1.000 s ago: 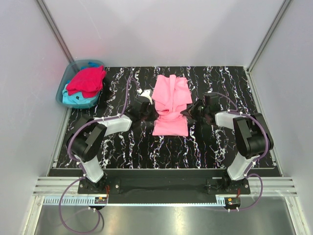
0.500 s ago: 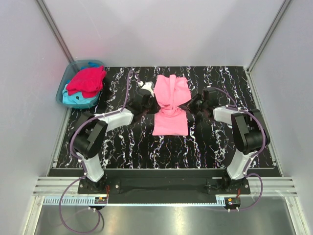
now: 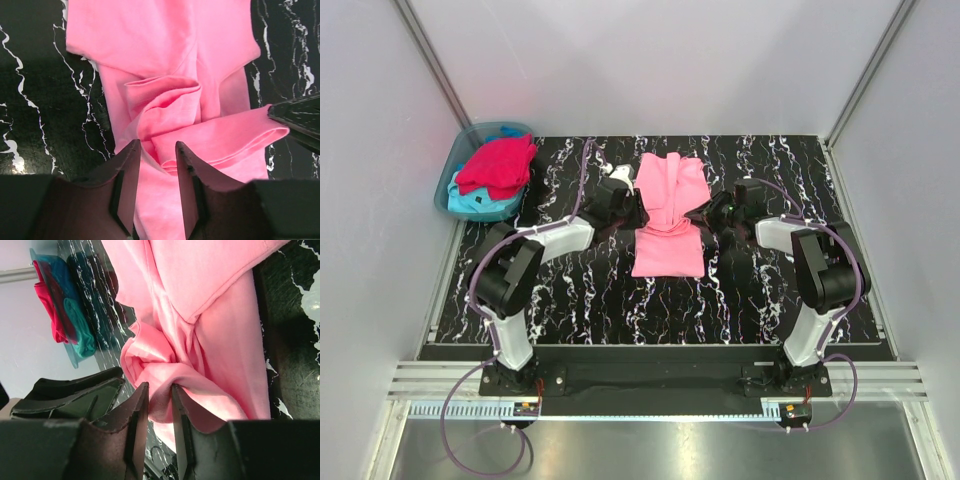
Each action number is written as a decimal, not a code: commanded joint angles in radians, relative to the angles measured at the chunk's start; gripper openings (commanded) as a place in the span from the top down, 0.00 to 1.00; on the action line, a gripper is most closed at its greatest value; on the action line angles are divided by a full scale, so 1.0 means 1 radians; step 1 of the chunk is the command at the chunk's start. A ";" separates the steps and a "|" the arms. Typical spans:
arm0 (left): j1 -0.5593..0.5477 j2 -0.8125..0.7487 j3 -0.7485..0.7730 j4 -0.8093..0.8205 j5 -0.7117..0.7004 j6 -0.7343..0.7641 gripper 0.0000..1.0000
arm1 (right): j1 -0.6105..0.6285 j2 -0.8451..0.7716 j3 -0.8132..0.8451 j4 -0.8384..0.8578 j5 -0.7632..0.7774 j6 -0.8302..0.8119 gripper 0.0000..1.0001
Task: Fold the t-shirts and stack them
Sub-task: Fold the tshirt
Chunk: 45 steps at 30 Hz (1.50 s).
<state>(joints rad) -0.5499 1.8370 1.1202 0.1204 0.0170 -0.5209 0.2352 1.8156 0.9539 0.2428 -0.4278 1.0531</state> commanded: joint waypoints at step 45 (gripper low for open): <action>0.047 -0.211 -0.353 0.249 -0.015 -0.097 0.48 | -0.045 -0.220 -0.214 0.024 0.153 -0.081 0.59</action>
<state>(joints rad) -0.5110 1.7267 0.8749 0.2070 0.0189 -0.5686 0.1833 1.6920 0.8074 0.2413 -0.2798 1.0187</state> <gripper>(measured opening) 0.484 0.396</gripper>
